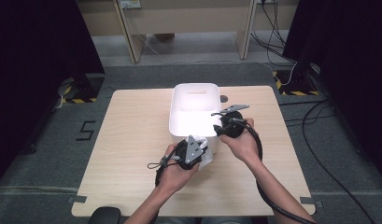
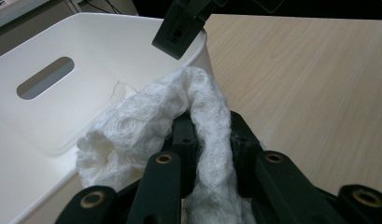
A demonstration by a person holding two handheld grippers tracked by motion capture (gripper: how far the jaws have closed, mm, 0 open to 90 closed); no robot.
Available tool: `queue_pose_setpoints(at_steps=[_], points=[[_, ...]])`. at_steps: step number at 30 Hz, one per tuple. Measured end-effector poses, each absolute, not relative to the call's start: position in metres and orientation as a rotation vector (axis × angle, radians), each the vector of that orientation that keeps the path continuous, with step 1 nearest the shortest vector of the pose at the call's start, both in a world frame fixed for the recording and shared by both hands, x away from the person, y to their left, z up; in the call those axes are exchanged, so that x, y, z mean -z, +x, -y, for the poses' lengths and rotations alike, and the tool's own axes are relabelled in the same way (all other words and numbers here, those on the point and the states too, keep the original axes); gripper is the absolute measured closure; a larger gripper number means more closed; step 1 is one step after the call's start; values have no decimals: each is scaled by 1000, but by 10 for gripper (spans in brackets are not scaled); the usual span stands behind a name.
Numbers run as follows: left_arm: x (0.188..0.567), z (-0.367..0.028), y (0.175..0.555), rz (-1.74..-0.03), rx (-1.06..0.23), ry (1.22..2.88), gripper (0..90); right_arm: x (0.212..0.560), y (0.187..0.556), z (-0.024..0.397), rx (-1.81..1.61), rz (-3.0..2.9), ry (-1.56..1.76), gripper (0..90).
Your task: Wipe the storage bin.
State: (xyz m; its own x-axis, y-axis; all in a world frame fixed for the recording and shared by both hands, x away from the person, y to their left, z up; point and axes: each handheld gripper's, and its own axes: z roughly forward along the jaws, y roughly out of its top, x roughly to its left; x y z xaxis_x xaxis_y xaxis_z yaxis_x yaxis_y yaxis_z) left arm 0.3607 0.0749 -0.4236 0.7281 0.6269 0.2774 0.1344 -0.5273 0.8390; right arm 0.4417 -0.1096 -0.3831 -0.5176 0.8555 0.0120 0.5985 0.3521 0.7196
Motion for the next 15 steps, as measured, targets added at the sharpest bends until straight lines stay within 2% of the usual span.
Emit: queue_pose_setpoints(at_steps=[15], points=[[427,-73,364,-574,-708,2072,768,383,441,109,-966,-2254,1278,621]])
